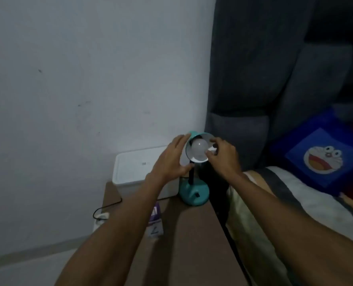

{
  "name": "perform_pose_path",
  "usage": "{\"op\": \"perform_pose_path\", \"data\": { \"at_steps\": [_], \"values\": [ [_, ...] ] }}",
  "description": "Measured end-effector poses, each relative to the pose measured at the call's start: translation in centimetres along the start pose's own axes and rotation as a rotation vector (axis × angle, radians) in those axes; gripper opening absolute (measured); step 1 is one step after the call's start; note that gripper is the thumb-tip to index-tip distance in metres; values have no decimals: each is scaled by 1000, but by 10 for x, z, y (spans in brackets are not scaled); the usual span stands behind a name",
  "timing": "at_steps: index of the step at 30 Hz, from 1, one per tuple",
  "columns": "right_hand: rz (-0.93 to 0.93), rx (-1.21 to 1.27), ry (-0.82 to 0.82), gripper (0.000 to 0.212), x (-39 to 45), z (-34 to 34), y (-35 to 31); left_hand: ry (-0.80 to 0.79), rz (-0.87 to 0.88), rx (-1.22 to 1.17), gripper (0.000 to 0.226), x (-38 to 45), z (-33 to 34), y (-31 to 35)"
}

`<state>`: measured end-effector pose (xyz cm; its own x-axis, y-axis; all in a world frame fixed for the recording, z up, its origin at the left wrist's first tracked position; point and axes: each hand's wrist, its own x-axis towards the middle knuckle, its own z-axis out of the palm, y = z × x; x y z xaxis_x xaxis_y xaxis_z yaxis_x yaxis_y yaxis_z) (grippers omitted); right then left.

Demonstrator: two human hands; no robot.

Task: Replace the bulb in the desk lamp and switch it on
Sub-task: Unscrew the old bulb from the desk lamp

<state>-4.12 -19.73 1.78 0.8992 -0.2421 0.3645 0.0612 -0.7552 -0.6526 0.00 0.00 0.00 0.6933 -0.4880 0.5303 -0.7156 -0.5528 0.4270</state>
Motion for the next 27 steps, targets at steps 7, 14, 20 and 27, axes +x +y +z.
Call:
{"op": "perform_pose_path", "data": {
  "at_steps": [7, 14, 20, 27],
  "values": [
    [82, 166, -51, 54, 3, 16, -2, -61, 17, -68, 113, 12, 21, -8],
    [153, 315, -23, 50, 7, 34, -4, -7, 52, -78, 100, 10, 27, -22],
    [87, 181, 50, 45, 19, 40, -12, 12, 55, -101, 95, 25, 29, -29],
    [-29, 61, 44, 65, 7, 48, -4, 18, 68, -127, 95, 24, 31, -32]
  ]
}}
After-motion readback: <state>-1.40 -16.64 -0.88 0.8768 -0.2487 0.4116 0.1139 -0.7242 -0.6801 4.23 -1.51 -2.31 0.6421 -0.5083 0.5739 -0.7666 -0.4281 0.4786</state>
